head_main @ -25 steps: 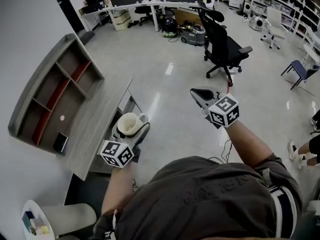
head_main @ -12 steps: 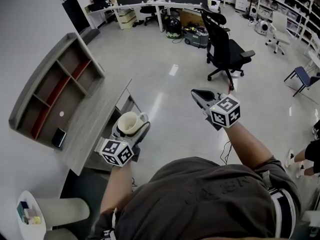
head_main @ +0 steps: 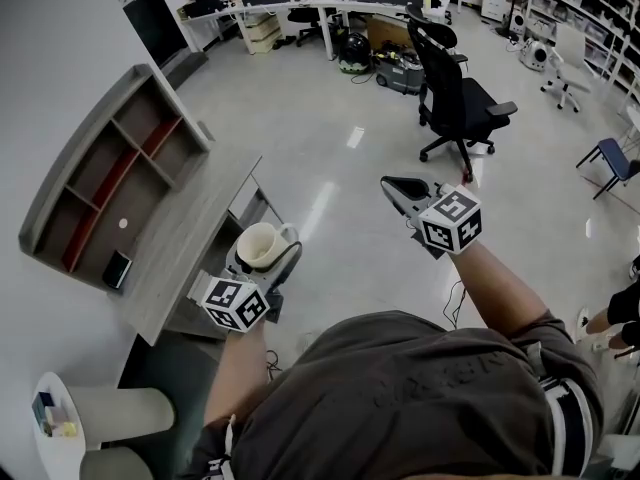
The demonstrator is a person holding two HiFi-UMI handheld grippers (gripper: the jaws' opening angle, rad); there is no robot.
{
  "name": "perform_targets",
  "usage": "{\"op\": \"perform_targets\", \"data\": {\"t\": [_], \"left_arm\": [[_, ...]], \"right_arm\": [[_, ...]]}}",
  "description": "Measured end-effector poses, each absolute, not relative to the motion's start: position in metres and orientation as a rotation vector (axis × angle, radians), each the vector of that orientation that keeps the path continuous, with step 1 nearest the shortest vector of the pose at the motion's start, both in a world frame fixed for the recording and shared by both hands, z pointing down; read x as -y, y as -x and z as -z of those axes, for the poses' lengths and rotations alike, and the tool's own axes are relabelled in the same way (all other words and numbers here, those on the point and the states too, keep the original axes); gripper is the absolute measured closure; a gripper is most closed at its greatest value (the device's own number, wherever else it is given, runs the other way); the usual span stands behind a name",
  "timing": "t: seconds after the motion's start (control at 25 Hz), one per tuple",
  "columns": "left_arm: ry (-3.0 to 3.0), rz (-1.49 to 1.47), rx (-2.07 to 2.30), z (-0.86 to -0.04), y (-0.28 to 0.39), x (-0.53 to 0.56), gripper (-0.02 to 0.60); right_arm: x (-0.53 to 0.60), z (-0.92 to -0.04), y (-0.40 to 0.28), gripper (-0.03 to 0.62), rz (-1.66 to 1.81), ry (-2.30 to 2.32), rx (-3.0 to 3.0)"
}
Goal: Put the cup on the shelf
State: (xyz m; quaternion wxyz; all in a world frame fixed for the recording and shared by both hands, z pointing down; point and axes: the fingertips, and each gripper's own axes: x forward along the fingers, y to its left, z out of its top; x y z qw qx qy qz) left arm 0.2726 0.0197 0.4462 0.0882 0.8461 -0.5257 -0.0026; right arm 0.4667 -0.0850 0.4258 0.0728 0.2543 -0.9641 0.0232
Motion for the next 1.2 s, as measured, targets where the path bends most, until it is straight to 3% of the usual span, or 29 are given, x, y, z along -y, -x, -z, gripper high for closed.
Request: {"op": "perform_targets", "data": {"t": [0.36,0.88,1.2], "left_arm": [[-2.545,0.022,1.537,-0.451,-0.233,0.033,0.147],[-2.664,-0.008,1.371,-0.442,-0.083,0.198,0.147],[-2.673,-0.003,1.324,-0.446,-0.029,0.266,0.147]], "right_arm": [[0.132,-0.434,-0.426,0.603,-0.066,-0.775,2.874],[0.276,-0.418,-0.276,0.603,-0.067,-0.912,2.887],[0.341,-0.418,-0.223,0.603,-0.081,-0.944,2.880]]}}
